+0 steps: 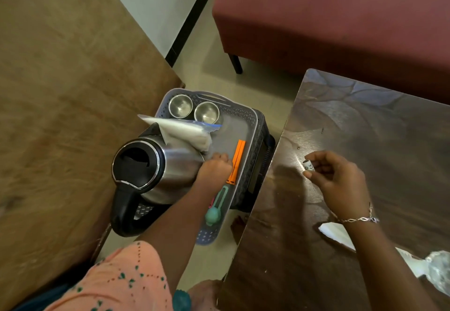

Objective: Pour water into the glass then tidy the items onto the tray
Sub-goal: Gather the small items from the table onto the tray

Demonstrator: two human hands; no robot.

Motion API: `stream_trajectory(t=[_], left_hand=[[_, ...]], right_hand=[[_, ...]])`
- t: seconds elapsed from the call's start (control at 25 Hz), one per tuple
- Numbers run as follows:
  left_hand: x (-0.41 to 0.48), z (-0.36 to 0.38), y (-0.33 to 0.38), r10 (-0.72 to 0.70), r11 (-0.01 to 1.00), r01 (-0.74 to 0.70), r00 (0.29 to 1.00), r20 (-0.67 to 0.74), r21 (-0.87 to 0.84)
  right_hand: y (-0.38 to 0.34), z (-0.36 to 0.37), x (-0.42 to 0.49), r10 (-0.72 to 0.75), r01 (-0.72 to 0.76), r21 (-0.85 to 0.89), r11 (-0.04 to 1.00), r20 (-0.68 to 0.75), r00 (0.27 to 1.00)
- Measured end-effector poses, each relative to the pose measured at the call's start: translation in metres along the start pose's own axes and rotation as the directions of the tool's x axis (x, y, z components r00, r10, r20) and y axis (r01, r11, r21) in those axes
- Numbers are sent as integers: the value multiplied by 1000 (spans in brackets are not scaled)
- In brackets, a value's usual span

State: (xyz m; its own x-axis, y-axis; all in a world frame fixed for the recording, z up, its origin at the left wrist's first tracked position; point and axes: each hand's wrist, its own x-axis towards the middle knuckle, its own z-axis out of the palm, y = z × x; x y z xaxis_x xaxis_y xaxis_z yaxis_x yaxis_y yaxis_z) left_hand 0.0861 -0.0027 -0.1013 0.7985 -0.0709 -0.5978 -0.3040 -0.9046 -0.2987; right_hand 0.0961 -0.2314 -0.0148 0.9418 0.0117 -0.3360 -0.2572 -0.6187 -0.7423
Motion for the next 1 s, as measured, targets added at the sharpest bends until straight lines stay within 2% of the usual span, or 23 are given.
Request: stream_trajectory(t=[0.08, 0.2, 0.4, 0.44, 0.6, 0.76, 0.88, 1.0], left_hand=[[2, 10, 2, 8, 996, -9, 1000, -11, -90], [-4, 12, 3, 41, 996, -42, 999, -14, -84], [-17, 8, 8, -5, 991, -14, 990, -143, -130], [-21, 13, 10, -7, 986, -25, 980, -197, -163], [-52, 22, 16, -79, 908, -16, 975, -208, -420], [-65, 20, 13, -188, 785, 103, 979, -77, -610], [-56, 26, 14, -167, 752, 106, 986, -33, -651], [-54, 30, 13, -180, 710, 102, 983, -40, -697]], right_hand=[[-5, 8, 5, 12, -13, 24, 1000, 17, 1000], [-15, 18, 13, -3, -1, 59, 998, 64, 998], [-44, 45, 39, -148, 124, 116, 985, 222, 964], [-51, 54, 47, -174, 153, 98, 983, 259, 950], [-67, 108, 78, -184, 222, -46, 974, 416, 891], [-54, 164, 87, -122, 318, -296, 900, 530, 839], [-39, 186, 91, -100, 371, -429, 824, 534, 839], [-33, 199, 95, -118, 414, -443, 795, 557, 822]])
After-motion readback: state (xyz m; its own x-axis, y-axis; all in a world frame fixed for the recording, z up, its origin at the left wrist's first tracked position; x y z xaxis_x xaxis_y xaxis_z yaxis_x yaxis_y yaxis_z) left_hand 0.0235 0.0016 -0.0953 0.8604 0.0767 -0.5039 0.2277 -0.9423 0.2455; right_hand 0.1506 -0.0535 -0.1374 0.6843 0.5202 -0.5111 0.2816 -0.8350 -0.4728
